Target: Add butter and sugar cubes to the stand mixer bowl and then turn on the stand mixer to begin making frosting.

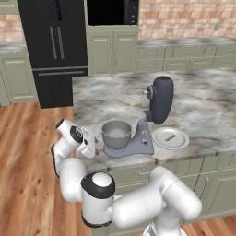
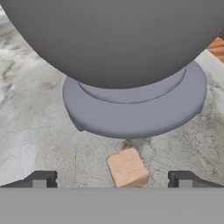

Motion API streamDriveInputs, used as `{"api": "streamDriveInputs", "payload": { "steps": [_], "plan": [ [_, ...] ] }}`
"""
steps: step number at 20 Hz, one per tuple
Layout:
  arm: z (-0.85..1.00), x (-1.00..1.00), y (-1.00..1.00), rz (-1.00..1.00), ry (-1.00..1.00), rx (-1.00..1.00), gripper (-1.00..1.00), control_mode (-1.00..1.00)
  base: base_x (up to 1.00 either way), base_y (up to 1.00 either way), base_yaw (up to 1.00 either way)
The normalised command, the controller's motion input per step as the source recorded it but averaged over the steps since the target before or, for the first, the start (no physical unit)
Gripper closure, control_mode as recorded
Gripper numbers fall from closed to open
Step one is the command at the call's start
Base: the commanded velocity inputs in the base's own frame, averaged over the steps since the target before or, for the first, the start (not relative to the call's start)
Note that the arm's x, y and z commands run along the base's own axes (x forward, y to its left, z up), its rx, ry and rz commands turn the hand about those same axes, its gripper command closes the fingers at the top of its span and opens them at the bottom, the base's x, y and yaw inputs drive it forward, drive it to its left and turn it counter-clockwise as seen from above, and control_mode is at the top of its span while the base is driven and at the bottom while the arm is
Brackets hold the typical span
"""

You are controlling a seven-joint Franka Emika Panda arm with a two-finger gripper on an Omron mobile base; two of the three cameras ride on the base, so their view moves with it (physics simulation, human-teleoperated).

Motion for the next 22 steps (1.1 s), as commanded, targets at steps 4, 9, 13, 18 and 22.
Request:
{"api": "streamDriveInputs", "payload": {
  "steps": [4, 9, 13, 18, 22],
  "plan": [
    [-0.26, 0.14, -0.03, 0.00, 0.00, 0.00, -1.00, -1.00, 0.00, 0.00, 0.00],
    [-0.29, 0.00, -0.34, 0.00, 0.00, 0.00, -1.00, -1.00, 0.00, 0.00, 0.00],
    [-0.32, -0.01, -0.43, 0.00, 0.00, 0.00, -1.00, -1.00, 0.00, 0.00, 0.00],
    [-0.36, -0.09, -0.12, 0.00, 0.03, 0.00, 1.00, -1.00, 0.00, 0.00, 0.00],
    [-0.19, -0.11, 0.00, 0.00, 0.01, 0.00, 1.00, -1.00, 0.00, 0.00, 0.00]
  ]
}}
